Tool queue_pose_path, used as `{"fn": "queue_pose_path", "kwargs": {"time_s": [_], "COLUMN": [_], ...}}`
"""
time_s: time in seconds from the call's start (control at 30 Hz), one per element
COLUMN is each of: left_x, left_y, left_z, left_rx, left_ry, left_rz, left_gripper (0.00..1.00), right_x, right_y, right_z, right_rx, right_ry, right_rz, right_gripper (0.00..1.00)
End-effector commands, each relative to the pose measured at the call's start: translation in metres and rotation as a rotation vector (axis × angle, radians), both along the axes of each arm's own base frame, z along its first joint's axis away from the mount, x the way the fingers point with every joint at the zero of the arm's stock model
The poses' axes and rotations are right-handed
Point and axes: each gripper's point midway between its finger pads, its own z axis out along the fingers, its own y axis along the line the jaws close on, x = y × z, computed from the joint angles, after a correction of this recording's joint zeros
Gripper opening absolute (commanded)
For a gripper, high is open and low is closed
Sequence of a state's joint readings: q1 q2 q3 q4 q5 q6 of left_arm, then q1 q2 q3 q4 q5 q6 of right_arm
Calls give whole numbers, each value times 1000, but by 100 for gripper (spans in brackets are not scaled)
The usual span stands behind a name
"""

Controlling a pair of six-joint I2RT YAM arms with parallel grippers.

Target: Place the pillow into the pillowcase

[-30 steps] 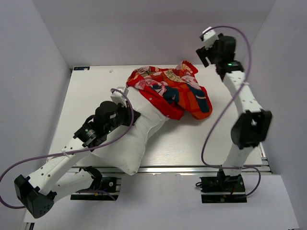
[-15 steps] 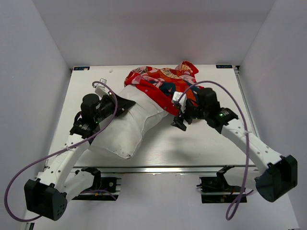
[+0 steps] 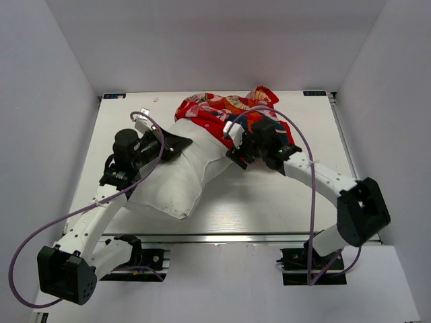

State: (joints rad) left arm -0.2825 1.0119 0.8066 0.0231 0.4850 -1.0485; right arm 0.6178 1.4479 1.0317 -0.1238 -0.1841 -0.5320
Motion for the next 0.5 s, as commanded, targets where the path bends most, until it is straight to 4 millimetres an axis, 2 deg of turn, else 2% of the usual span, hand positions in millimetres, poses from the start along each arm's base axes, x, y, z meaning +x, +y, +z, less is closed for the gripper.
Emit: {"fn": "queue_pose_path", "kwargs": {"time_s": [0.0,0.03,0.07,0.1,0.13,0.17,0.2,0.23,0.27,0.33,0.37,0.43,0.47], "left_x": [-5,-5,-4,-3,-1,2,5,7,10,17,19,27,30], "left_y": [2,2,4,5,7,8,10,11,11,11,10,9,8], "left_z": [59,58,58,58,57,54,55,55,54,53,54,54,59], "left_rx": [-82,-82,-81,-79,-77,-77,-81,-85,-97,-109,-121,-136,-151], "left_ry": [-166,-165,-162,-160,-152,-138,-135,-137,-124,-120,-111,-111,-113], "left_rz": [-15,-14,-6,0,6,16,25,30,36,44,47,50,50], "left_gripper": [0,0,0,0,0,0,0,0,0,0,0,0,0], "right_x": [38,41,33,26,19,-1,-11,-22,-40,-57,-65,-70,-69], "right_y": [8,12,15,19,23,32,36,39,46,53,59,64,72], "right_z": [25,32,32,39,50,80,96,114,151,183,216,239,243], "right_rx": [11,19,20,34,62,144,187,236,314,388,441,518,540], "right_ry": [-103,-110,-76,-59,-49,-57,-66,-74,-104,-67,-83,-8,29], "right_rz": [-73,-66,-30,0,39,126,164,202,279,309,351,338,351], "right_gripper": [71,59,42,15,8,4,0,0,0,0,0,0,0]}}
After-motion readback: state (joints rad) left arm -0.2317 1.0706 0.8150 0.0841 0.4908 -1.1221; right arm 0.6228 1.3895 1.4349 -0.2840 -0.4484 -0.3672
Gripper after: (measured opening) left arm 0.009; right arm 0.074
